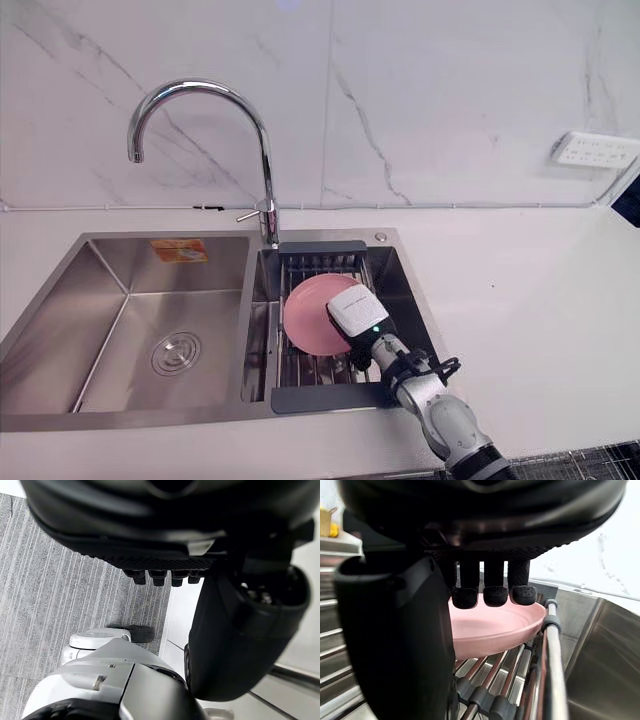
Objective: Walk over to the sink, pick up the cup, carry it to the dishwasher, place the cup inside the dishwasher, then close the dishwasher door
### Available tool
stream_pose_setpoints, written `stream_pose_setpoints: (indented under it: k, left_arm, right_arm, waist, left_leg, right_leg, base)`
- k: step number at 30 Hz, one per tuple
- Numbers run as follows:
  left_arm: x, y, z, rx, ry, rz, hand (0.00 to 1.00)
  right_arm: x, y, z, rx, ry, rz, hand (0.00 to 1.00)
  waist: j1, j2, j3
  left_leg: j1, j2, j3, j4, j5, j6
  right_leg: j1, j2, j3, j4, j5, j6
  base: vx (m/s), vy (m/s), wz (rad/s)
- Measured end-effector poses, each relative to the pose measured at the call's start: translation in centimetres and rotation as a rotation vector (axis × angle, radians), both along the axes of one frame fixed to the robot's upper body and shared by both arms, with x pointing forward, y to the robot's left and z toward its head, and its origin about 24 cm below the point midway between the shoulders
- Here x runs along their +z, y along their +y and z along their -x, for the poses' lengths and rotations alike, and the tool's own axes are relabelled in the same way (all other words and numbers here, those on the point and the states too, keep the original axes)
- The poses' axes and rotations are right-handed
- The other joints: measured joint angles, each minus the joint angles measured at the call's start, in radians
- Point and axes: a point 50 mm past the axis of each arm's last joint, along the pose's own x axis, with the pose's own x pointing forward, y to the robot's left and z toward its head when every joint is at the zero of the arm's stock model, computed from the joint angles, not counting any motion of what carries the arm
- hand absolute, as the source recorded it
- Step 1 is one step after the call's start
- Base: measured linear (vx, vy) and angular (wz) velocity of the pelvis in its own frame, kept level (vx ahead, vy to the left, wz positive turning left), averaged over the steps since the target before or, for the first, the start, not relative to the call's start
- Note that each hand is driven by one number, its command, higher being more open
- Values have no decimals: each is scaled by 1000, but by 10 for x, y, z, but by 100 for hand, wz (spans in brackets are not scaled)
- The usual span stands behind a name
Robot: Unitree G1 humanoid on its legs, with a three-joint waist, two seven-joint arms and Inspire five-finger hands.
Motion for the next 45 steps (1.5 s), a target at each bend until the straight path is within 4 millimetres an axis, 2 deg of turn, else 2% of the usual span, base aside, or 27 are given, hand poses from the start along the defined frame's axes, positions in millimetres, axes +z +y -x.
stream_pose_setpoints:
  k: [4,5,9,16,25,28,32,41,45]
  left_arm:
    - [-1,-4,2,5,-10,-4,100]
    - [-1,-5,3,7,-10,-4,100]
    - [-2,-8,5,11,-9,0,100]
    - [-2,-9,6,15,-11,2,100]
    - [-2,-10,10,20,-11,3,100]
    - [-2,-10,11,22,-10,3,100]
    - [-2,-10,13,39,-12,8,100]
    - [-2,-8,15,73,-13,8,100]
    - [-1,-5,16,80,-19,0,100]
  right_arm:
    - [1,-6,-1,-54,6,-102,0]
    - [3,-8,-1,-67,13,-139,100]
    - [4,-14,-2,-93,26,-193,100]
    - [13,-22,-4,-114,56,-234,100]
    - [34,-33,-8,-143,92,-214,100]
    - [47,-40,-10,-155,75,-198,100]
    - [61,-49,-15,-168,79,-152,100]
    - [86,-40,-19,-62,143,-90,100]
    - [94,-38,-20,-34,164,-94,100]
  waist:
    - [-7,11,4]
    - [-10,16,5]
    - [-11,28,1]
    - [-16,33,3]
    - [-23,38,1]
    - [-23,37,0]
    - [-24,36,0]
    - [-23,22,3]
    - [-22,6,8]
  left_leg:
    - [-3,2,0,-3,3,-2]
    - [-3,2,-1,-3,3,-2]
    - [-4,3,-4,-3,2,-2]
    - [-5,3,-5,-3,2,-2]
    - [-5,3,-5,1,0,-1]
    - [-5,3,-5,1,-2,0]
    - [-4,3,-5,2,-3,2]
    - [1,3,-1,1,-6,7]
    - [3,3,-1,0,-6,7]
  right_leg:
    - [-7,2,3,0,0,-1]
    - [-7,3,3,0,0,-1]
    - [-7,4,1,0,2,-3]
    - [-7,4,0,0,0,-1]
    - [-7,4,0,0,3,-4]
    - [-7,3,-1,0,3,-5]
    - [-6,3,-1,0,2,-4]
    - [-5,3,2,0,0,-5]
    - [-3,3,2,0,0,-5]
  base:
    - [-24,-17,-2]
    - [0,0,0]
    - [0,0,0]
    - [0,0,0]
    - [0,0,0]
    - [0,0,0]
    - [0,0,0]
    - [0,0,0]
    - [0,0,0]
